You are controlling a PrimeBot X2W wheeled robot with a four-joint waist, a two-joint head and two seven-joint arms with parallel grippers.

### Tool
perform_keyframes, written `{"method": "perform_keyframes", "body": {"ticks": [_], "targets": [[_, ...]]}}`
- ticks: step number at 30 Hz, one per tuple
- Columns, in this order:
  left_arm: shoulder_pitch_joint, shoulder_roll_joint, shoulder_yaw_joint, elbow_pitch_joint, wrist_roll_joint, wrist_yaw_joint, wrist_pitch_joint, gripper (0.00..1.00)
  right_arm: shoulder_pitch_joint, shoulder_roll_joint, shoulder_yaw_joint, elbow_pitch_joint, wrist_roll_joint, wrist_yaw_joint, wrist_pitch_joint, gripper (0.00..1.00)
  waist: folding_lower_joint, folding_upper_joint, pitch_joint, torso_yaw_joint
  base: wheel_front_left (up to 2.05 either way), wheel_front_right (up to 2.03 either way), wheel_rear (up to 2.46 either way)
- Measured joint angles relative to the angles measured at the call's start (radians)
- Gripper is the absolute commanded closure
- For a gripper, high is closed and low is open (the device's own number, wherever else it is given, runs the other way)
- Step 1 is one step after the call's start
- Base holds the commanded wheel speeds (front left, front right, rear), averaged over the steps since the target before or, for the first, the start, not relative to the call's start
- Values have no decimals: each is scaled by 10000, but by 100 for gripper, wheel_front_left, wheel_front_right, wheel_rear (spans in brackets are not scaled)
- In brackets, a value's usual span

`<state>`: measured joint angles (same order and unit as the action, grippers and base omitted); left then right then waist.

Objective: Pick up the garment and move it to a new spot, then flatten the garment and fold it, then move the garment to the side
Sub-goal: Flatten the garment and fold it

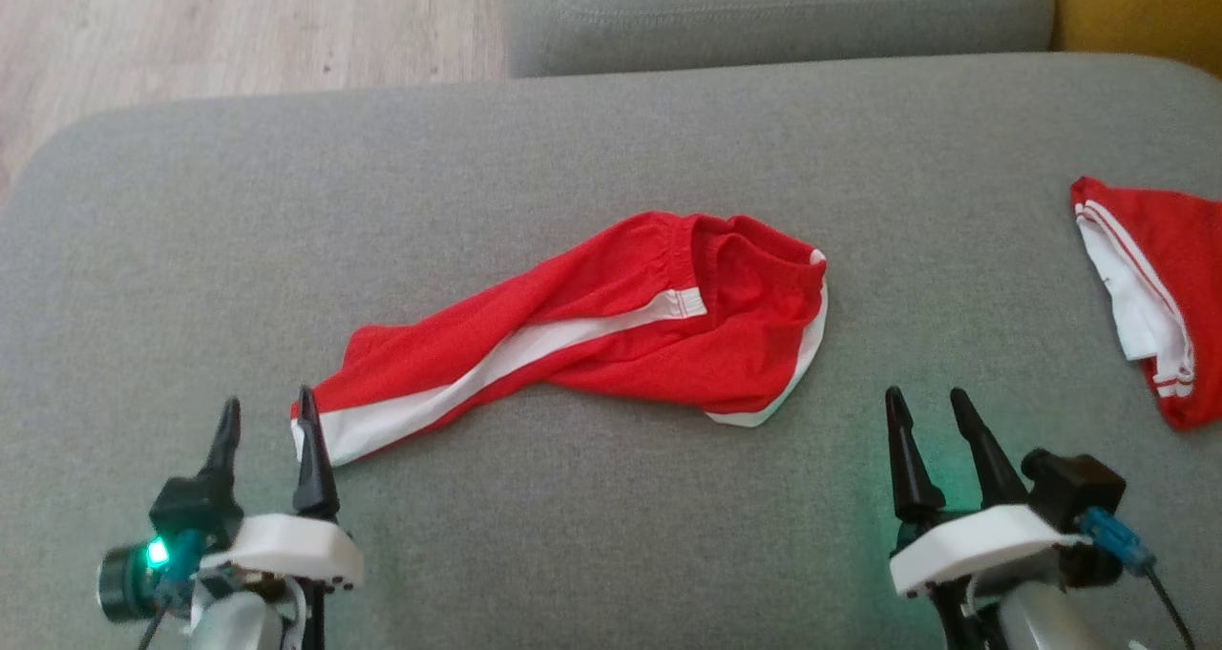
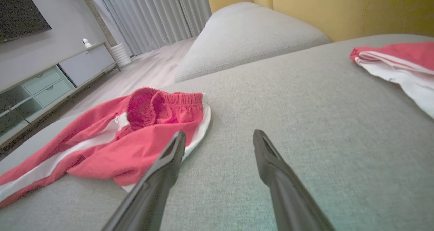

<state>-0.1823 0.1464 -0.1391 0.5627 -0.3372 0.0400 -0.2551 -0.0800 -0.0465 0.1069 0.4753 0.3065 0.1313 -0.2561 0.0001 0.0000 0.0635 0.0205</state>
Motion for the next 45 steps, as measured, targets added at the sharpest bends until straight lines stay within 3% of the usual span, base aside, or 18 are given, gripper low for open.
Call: {"method": "perform_keyframes", "body": {"ticks": [5, 9, 17, 25, 37, 45], "targets": [[864, -144, 339, -1438, 1718, 167, -2, 0, -116, 0, 207, -462, -180, 0, 0, 0, -1, 0, -305, 0, 0, 0, 0], [1864, -178, 328, -1716, 2527, 221, -2, 0, -105, -2, 491, -685, -328, 0, 0, 0, -1, 0, -563, -94, 0, 0, 0], [2584, -522, 420, -1778, 2698, 286, 0, 0, 338, -4, 819, -495, -337, 0, 0, 0, -2, 0, -886, -132, 0, 0, 0], [2542, -681, 353, -1620, 2844, -58, 0, 0, 193, -4, 1373, 128, -359, 0, 0, 0, -2, 0, -722, 227, 0, 0, 0], [1420, -953, -543, -1457, 2648, -500, 0, 0, -3627, -73, 2602, 2928, -84, 0, 4, 0, 2, 0, 517, 1683, 0, 0, 0], [1418, -955, -744, -1446, 2383, -483, 0, 0, -4070, -213, 2713, 4025, 571, 0, 4, 0, 1, 0, 1091, 2335, 0, 0, 0]]}}
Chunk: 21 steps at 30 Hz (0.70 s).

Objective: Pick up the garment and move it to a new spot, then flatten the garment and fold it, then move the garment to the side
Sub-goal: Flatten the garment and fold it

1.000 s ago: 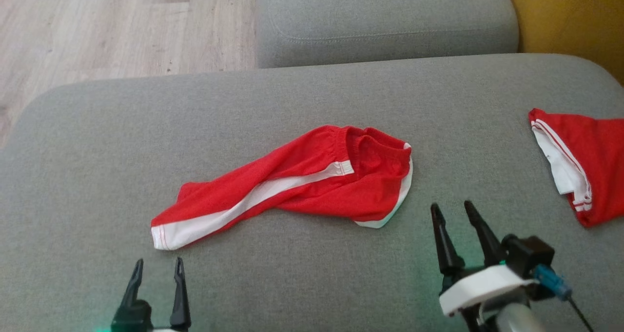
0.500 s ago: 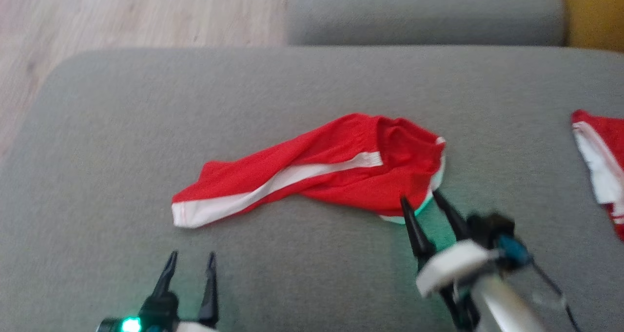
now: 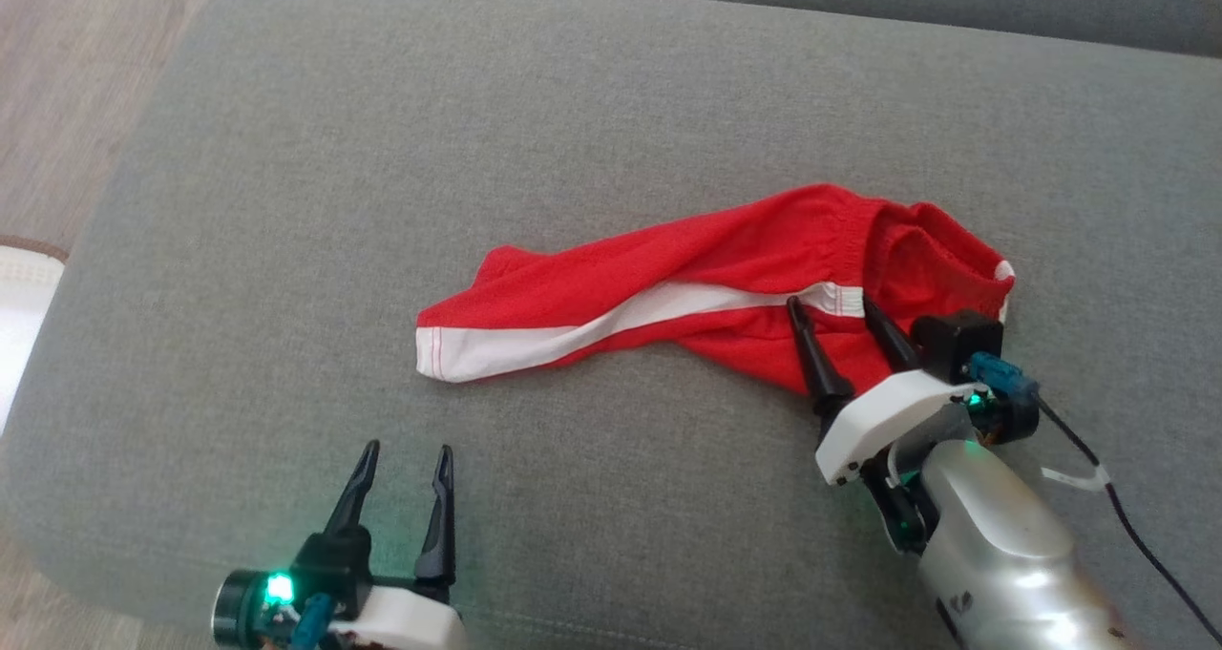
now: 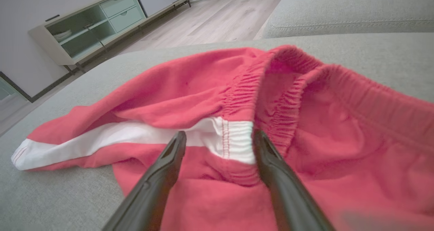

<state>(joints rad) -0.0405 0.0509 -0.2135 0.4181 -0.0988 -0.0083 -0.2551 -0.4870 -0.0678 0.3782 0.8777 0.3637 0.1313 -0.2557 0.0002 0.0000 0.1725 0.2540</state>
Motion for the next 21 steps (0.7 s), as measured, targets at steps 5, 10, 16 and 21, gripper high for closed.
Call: {"method": "perform_keyframes", "body": {"ticks": [5, 10, 16, 21], "targets": [[-10, -10, -134, -38, -104, 88, 0, 0, 0, -23, 305, -295, 477, 0, 0, 0, -2, 0, 56, -70, 0, 0, 0], [-180, -12, -153, -40, -174, 98, 0, 0, -75, -61, 911, -418, 1028, 0, 0, 100, -1, 0, 90, -198, 0, 0, 0], [-263, -13, -125, -140, -403, 84, 0, 0, -198, -155, 1014, -476, 1386, 0, 0, 100, -1, 0, -27, -405, 0, 0, 0], [-241, -23, 167, -217, -773, 63, -2, 0, -58, -441, 909, -1022, 1653, 0, 2, 100, -2, 0, -202, -829, 0, 0, 0]]}}
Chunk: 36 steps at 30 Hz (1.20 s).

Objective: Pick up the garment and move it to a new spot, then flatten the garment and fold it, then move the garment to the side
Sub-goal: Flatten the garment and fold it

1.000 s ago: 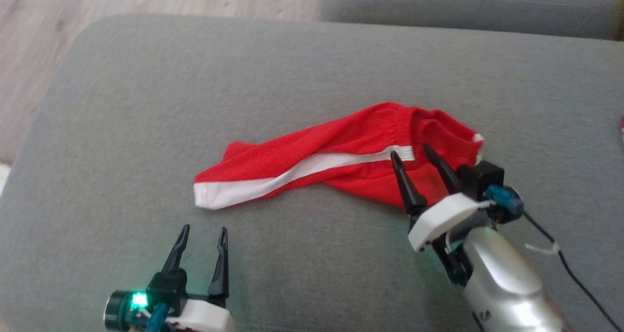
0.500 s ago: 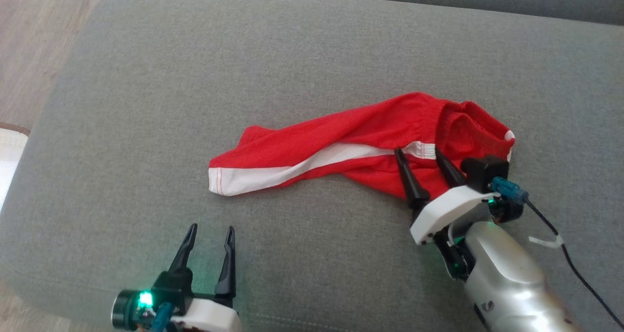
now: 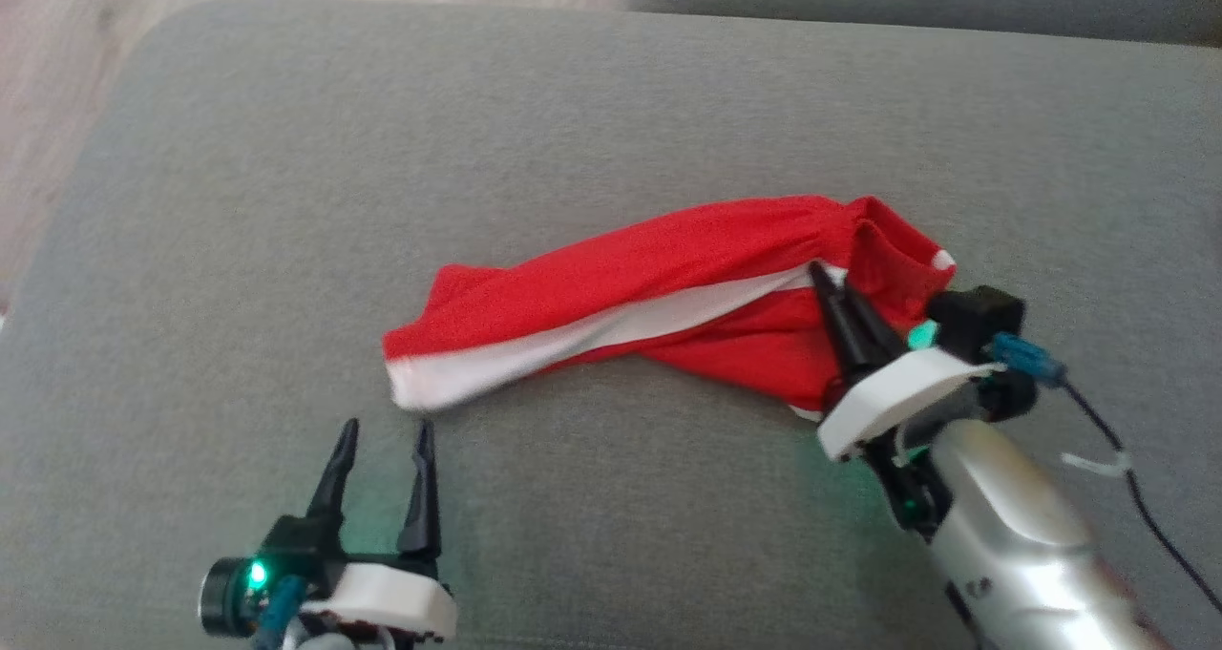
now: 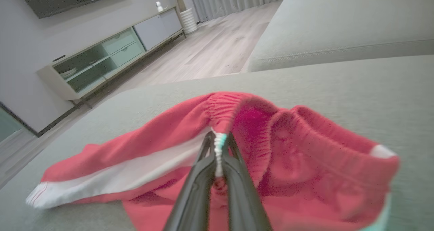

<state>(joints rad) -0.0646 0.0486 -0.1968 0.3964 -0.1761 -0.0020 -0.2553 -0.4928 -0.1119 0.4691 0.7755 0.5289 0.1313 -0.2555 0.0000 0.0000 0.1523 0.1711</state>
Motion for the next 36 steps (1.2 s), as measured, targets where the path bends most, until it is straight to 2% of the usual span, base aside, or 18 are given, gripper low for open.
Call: {"method": "perform_keyframes", "body": {"ticks": [4, 7, 13, 20, 34, 35, 36], "targets": [[14, 4, 173, 38, -495, -349, 0, 0, 306, -334, -155, -347, 201, 0, 0, 100, 0, 0, -77, -339, 0, 0, 0], [2, 0, 253, 259, -928, -777, 0, 0, 685, -612, -146, -537, 261, 2, 0, 100, 0, 0, -94, -692, 0, 0, 0], [-259, -2, -163, 907, -1776, -1193, 2, 0, 846, -621, -88, -721, 445, 0, 0, 100, 0, 0, 9, -1184, 0, 0, 0], [-432, 12, -1354, 1664, -2412, -1304, 2, 0, 844, -529, -65, -744, 441, 0, 0, 100, 0, 0, 81, -1369, 0, 0, 0], [-840, 343, -2109, 1985, -3085, -1304, 0, 0, 846, -453, -107, -748, 222, 0, 0, 100, 0, 0, 157, -1617, 0, 0, 0], [-872, 360, -2146, 1990, -3085, -1304, 0, 1, 846, -445, -105, -748, 222, 0, 0, 100, 0, 0, 172, -1633, 0, 0, 0], [-924, 372, -2171, 1998, -3085, -1304, 0, 11, 842, -431, -102, -748, 222, 0, 0, 100, 0, 0, 185, -1655, 0, 0, 0]]}}
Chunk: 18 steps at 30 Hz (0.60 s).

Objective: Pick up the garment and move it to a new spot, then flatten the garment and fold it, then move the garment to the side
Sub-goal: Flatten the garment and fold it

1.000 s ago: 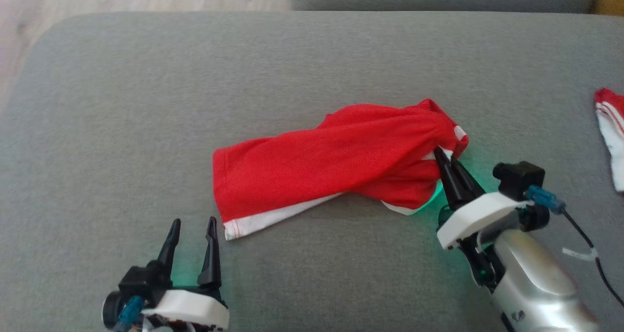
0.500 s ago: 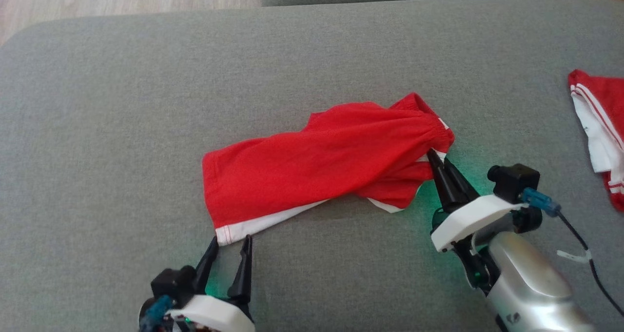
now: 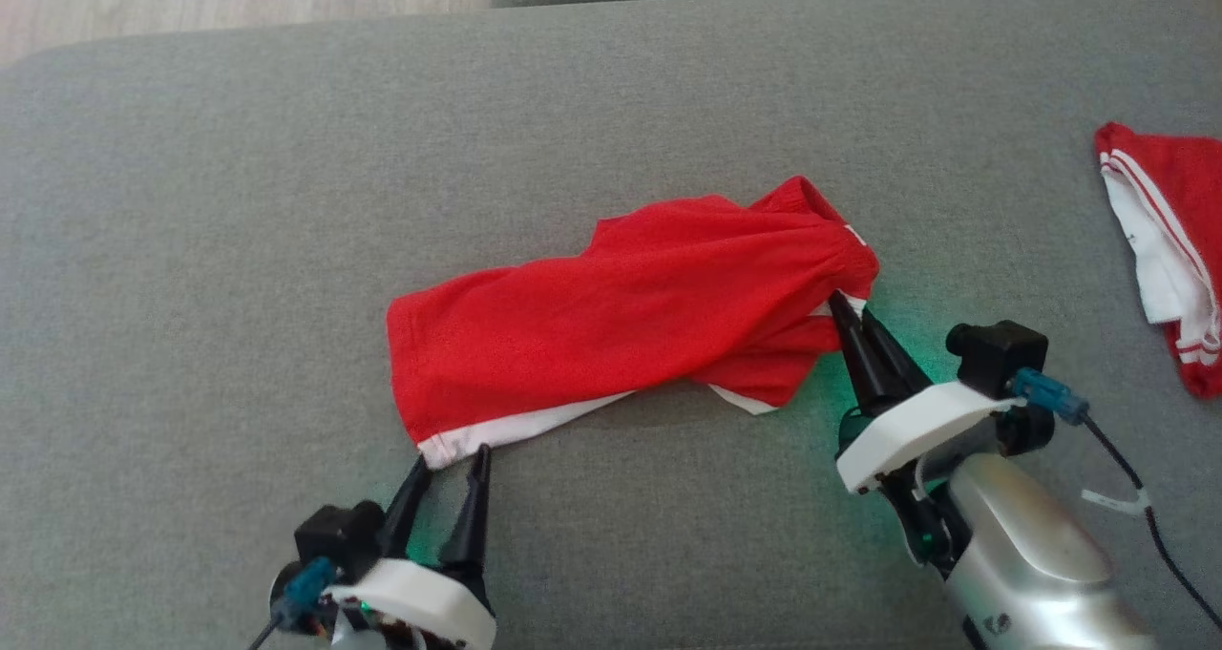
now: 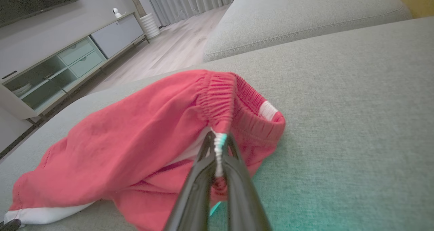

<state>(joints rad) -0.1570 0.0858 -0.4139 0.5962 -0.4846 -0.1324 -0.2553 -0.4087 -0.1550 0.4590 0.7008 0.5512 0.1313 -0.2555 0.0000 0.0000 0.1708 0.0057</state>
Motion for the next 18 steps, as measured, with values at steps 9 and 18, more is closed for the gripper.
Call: {"method": "perform_keyframes", "body": {"ticks": [9, 18], "targets": [[-552, 163, -63, -59, 13, 0, 2, 100, -9, 119, 115, -15, 21, 0, 0, 100, 0, 0, -68, -119, 0, 0, 0], [-913, 941, 1005, -2623, 941, 0, 0, 100, -3, 98, -157, -1335, 228, 0, 2, 100, 0, 0, -1281, -18, 0, 0, 0]]}}
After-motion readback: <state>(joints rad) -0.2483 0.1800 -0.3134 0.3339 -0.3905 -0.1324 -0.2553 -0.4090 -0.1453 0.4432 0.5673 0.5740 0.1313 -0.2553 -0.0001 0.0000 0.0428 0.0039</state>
